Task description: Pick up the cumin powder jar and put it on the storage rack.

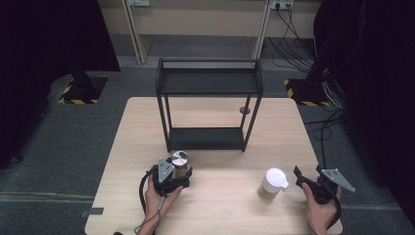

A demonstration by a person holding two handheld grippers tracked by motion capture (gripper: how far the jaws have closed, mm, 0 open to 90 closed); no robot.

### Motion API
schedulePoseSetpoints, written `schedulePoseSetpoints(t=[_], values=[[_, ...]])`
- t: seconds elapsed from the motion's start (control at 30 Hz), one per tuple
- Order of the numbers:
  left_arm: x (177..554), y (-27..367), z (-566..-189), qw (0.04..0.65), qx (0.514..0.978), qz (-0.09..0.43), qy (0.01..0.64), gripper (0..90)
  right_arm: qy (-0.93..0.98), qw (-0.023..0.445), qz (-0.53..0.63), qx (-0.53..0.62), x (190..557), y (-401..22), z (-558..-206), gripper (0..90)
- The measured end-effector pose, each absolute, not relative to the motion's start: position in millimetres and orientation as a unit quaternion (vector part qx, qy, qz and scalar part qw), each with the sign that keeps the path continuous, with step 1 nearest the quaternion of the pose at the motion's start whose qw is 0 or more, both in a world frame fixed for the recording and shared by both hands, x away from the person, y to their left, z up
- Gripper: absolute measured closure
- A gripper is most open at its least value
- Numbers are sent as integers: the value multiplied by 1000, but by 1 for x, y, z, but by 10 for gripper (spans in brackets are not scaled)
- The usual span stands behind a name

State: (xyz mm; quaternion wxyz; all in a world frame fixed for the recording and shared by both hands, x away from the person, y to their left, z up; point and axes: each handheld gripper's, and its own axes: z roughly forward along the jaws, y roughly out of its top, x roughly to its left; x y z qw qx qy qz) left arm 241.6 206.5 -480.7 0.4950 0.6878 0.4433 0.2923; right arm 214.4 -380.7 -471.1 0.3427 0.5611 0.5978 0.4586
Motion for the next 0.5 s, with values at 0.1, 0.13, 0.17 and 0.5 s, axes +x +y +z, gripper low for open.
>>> schedulePoseSetpoints(t=[0.1,0.13,0.17,0.5], values=[[241,206,-480,494,687,293,446,190,598,343,458,561,214,-381,-471,86],[241,206,-480,494,686,293,448,216,598,342,458,561,215,-381,-471,87],[242,206,-480,494,687,292,446,240,599,342,458,561,215,-381,-471,86],[237,201,-481,488,687,305,444,313,601,343,456,559,215,-380,-471,87]])
